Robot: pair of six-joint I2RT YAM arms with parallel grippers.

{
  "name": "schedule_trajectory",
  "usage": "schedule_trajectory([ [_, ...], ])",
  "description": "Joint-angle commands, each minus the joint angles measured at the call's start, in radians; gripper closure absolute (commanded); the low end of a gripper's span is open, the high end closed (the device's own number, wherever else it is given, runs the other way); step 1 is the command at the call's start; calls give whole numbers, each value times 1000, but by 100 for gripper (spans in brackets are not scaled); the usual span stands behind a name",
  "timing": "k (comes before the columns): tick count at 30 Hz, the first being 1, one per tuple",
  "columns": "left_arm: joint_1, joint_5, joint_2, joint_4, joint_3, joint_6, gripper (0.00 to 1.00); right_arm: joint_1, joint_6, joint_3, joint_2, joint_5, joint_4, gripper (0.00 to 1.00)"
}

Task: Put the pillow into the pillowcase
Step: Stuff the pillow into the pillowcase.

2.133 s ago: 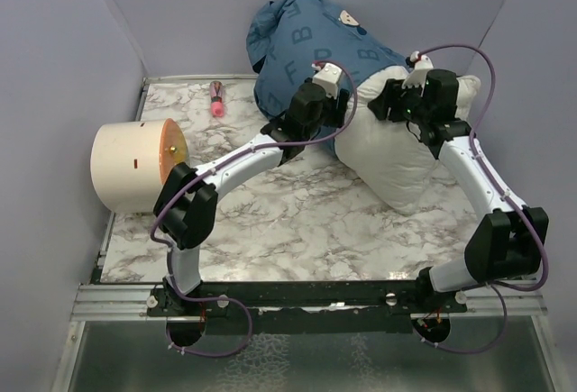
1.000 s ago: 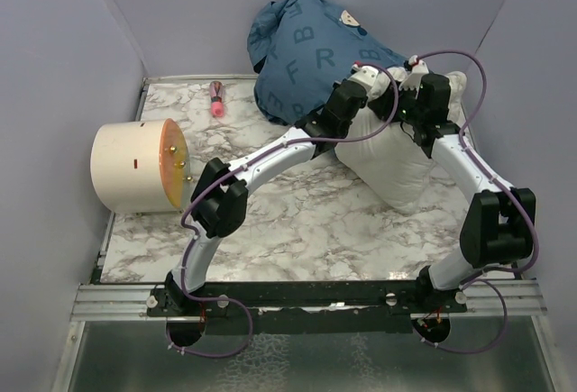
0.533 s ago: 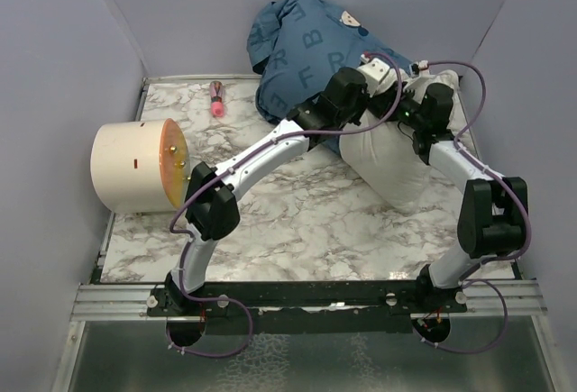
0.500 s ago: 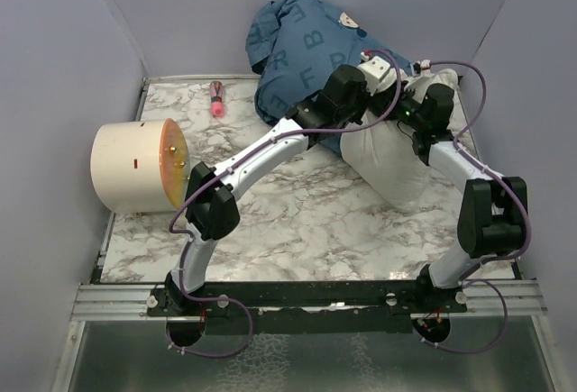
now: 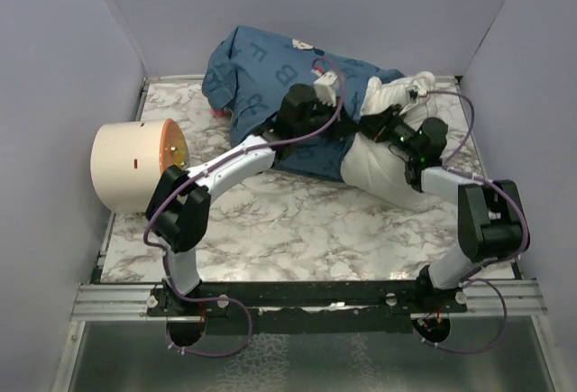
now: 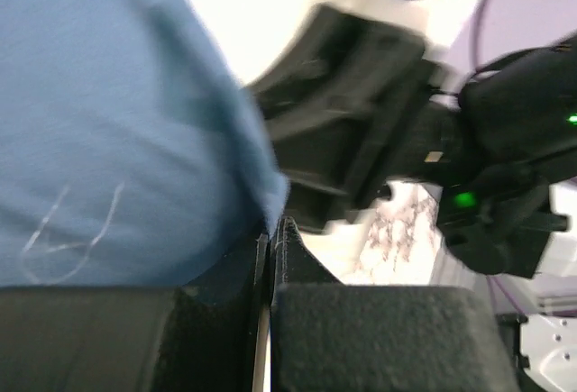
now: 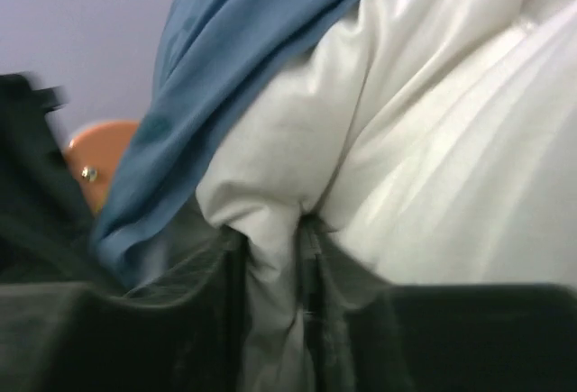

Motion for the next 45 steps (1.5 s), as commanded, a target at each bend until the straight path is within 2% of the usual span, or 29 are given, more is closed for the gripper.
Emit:
schedule_trajectory([
  [1,90,212,-135,394,-310,-224,100,71,-187,-141,-217,-149,-226,57],
  [3,120,200,-166,392,-384,-205,100,70,-317,-95,-376,-96,-456,39],
  [5,143,207,-170,413,-426,-212,100,70,-400,-30,-499,-14,-638,25],
  [9,156,215,-208,424,-449,-203,100,68,-486,96,-578,124,-827,9],
  [13,152,241,-223,443,-458,-210,100,61,-621,278,-440,365,-1044,1],
  [16,146,247,-250,425,-462,-189,100,61,-700,379,-301,449,-1146,0],
  [20,145,255,-281,382,-445,-148,100,61,-777,435,-157,520,-1242,1],
  [22,145,258,-286,351,-410,-125,100,64,-788,424,-127,462,-1257,4],
  [23,145,257,-280,330,-380,-110,100,71,-778,409,-116,411,-1252,9],
  [24,145,260,-271,315,-339,-97,100,82,-765,396,-101,353,-1250,18],
  [26,145,269,-224,286,-206,-83,100,114,-728,370,-64,212,-1211,41],
  [27,139,284,-191,264,-119,-81,100,128,-686,349,-47,125,-1162,57],
  [29,110,298,-98,211,71,-73,100,161,-556,290,-39,-47,-974,86],
  [30,85,308,-58,182,157,-68,100,180,-456,254,-48,-106,-844,95],
  [31,60,317,-22,163,236,-71,100,193,-364,228,-56,-141,-715,99],
  [34,-21,350,50,153,373,-105,100,206,-72,189,-81,-155,-339,99],
  [35,-48,354,53,174,374,-119,100,206,24,188,-94,-126,-233,99],
  [37,-90,361,34,216,327,-148,100,206,101,190,-124,-41,-98,99],
  [39,-115,362,-11,308,206,-190,100,206,123,178,-155,71,-45,99],
  [42,-110,338,-108,400,-85,-222,100,206,82,97,-193,238,-105,99],
  [45,-72,304,-169,442,-294,-234,100,204,26,-38,-183,287,-127,99],
])
